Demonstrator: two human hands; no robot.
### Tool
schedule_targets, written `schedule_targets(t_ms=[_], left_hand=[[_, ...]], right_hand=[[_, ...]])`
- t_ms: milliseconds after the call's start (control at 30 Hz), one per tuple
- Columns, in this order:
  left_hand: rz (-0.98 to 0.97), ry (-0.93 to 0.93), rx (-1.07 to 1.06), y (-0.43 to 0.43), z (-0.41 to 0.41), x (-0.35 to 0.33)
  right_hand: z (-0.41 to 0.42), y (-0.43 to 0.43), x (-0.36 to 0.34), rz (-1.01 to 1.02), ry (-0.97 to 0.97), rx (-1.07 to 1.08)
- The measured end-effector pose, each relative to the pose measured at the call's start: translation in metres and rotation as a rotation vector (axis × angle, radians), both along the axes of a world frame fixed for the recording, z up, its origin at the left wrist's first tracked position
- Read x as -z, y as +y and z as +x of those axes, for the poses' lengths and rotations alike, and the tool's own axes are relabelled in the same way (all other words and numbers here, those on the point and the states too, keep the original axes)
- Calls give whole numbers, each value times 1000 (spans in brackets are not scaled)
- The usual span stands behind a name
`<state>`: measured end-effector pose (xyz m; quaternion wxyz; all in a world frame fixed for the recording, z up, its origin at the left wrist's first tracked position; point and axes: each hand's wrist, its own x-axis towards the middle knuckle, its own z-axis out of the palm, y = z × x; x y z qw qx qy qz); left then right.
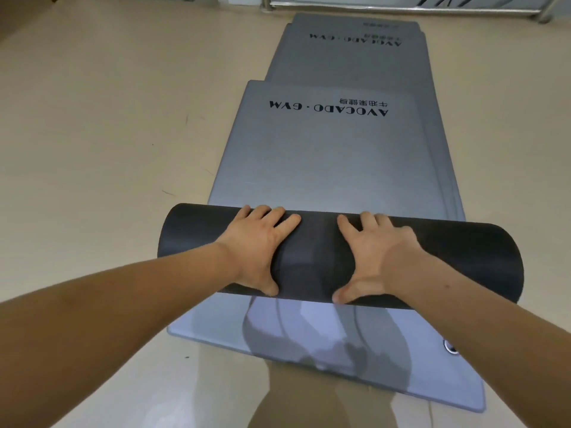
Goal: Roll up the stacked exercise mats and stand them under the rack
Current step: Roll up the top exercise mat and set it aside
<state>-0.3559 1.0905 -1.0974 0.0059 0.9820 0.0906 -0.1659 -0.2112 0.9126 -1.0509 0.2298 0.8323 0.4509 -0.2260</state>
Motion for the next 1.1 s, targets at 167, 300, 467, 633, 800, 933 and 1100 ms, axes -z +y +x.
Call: schedule_targets(t_ms=[167, 300, 467, 633, 800, 933, 1100], left_hand=[[-99, 83, -10, 21, 20, -3], [-61, 43, -27, 16, 16, -7], [138, -103, -12, -28, -38, 8], [153, -94, -84, -32, -20, 10], [66, -5, 26, -26, -19, -9], [-131, 134, 74, -45, -15, -28], [-447, 399, -47, -30, 31, -43]], right_hand=[[4, -4, 26, 78, -110, -50], [17, -10, 24, 181, -47, -84], [18, -21, 24, 261, -20, -89], [17, -20, 15, 262, 51, -49], [21, -29, -3, 196, 195, -11], [29, -48, -12, 19, 455, 124], [32, -60, -24, 85, 446, 105]])
